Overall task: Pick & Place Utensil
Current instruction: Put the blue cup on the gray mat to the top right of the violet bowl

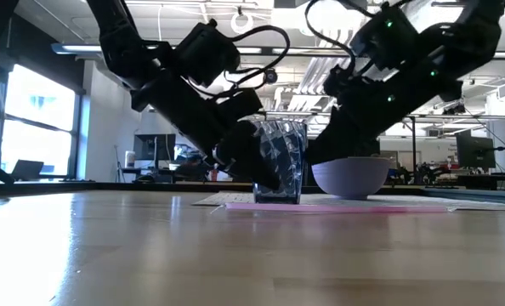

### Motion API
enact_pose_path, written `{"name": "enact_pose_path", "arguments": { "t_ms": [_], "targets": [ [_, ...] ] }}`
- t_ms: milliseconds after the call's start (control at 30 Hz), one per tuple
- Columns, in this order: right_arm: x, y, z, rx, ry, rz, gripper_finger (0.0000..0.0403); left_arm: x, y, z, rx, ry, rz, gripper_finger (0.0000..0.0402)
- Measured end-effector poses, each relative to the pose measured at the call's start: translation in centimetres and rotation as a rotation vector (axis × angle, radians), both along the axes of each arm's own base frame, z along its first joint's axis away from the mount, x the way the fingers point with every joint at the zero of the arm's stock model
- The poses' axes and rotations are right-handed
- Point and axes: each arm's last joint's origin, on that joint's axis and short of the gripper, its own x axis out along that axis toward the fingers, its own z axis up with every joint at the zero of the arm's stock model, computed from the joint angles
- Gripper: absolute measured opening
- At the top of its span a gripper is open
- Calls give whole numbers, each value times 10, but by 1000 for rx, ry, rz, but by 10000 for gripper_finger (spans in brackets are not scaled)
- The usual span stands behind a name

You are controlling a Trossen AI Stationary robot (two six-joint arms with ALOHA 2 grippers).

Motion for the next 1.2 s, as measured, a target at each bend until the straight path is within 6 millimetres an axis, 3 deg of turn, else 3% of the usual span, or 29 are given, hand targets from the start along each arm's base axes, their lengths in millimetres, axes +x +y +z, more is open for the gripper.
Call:
{"name": "enact_pose_path", "arguments": {
  "t_ms": [333, 600, 933, 1200],
  "targets": [
    [20, -2, -16, -68, -145, 107, 390, -12, 0, 14, -3, 83, 2, 397],
    [20, -3, -16, -95, -149, 91, 390, -21, 0, 16, 4, 172, 11, 397],
    [21, -10, -18, -6, -177, 60, 399, -21, 5, 24, 74, 127, 126, 397],
    [50, -10, -22, -65, -206, 85, 400, -19, 3, 25, 49, 85, 120, 397]
  ]
}}
